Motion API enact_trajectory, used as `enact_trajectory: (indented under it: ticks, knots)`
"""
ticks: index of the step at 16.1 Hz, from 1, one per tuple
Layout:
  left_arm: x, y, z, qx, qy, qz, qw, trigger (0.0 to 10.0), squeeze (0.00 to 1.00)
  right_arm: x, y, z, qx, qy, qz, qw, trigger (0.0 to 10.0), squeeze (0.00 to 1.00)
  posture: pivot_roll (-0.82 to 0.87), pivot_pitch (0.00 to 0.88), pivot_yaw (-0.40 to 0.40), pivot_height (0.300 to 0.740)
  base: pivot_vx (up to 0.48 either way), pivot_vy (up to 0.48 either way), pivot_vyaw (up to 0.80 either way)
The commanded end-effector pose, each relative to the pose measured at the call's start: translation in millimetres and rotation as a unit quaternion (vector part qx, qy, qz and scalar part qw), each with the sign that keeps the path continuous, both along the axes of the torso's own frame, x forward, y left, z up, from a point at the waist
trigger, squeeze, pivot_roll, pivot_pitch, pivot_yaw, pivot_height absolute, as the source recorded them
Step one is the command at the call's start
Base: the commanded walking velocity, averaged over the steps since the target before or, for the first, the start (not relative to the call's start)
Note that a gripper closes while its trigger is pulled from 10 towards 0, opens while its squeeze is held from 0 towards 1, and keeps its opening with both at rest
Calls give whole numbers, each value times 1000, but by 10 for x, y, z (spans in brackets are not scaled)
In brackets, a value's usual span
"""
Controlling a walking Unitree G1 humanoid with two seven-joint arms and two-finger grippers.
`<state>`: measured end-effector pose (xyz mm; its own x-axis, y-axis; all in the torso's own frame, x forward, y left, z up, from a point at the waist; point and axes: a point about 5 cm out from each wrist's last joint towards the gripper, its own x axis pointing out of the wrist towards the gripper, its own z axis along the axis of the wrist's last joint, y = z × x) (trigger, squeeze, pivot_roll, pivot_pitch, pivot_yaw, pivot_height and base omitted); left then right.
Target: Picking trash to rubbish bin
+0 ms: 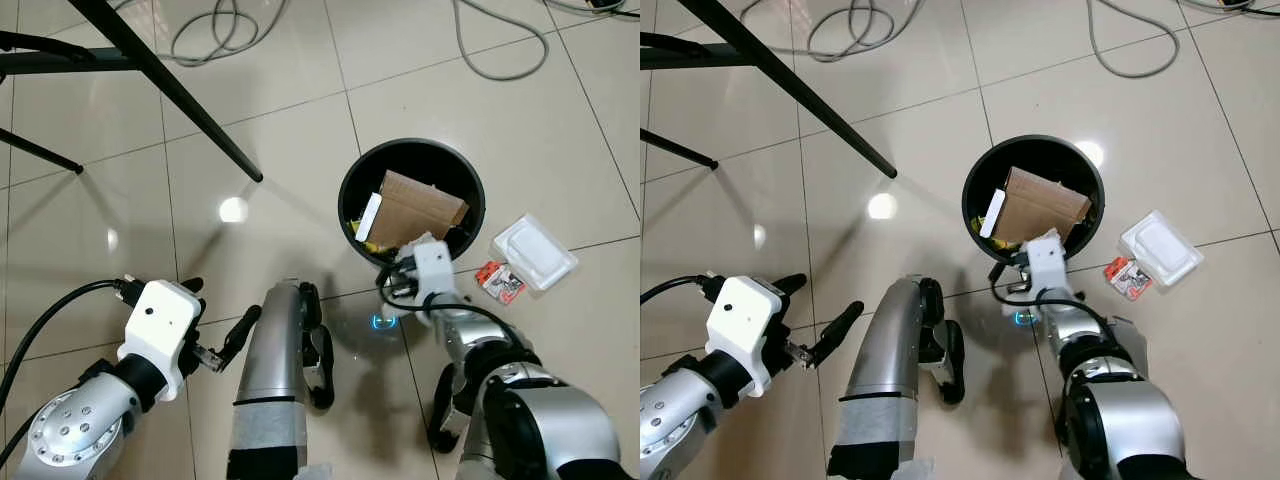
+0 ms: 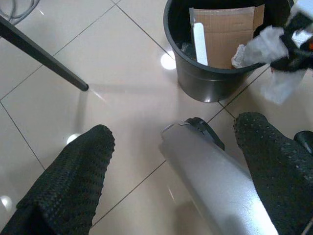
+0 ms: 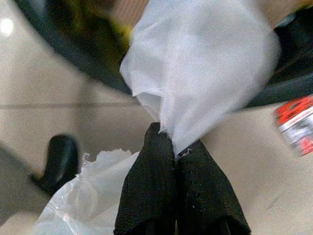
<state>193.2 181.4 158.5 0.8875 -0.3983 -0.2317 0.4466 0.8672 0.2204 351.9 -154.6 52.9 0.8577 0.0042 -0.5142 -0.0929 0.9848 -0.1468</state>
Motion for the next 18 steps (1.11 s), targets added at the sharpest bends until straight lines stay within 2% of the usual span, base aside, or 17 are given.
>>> enact_trajectory:
  ticks: [1, 4, 8, 10, 16, 18]
  knots:
    - [-51, 44, -51, 8, 19, 8, 1000, 10000, 0, -54, -8, -73, -13, 4, -6, 1000, 10000, 0, 354, 568, 228, 569, 0, 0, 0]
    - [-51, 49, -55, 9, 18, 9, 1000, 10000, 0, 34, -166, 79, -39, -39, -46, 997, 10000, 0, 351, 568, 227, 569, 0, 0, 0]
    - [-40, 53, -47, 9, 15, 11, 1000, 10000, 0, 106, -185, 226, -48, -97, -44, 993, 10000, 0, 355, 565, 225, 569, 0, 0, 0]
    - [-53, 68, -45, 12, 14, 14, 1000, 10000, 0, 189, -230, 385, -62, -131, -53, 988, 10000, 0, 363, 565, 230, 569, 0, 0, 0]
    - [-103, 111, -29, 19, 20, 13, 1000, 10000, 0, 266, -338, 573, -80, -171, -67, 980, 10000, 0, 382, 587, 244, 569, 0, 0, 0]
    - [-157, 147, -19, 24, 27, 14, 999, 10000, 0, 269, -306, 571, -77, -172, -67, 980, 10000, 0, 394, 604, 254, 569, 0, 0, 0]
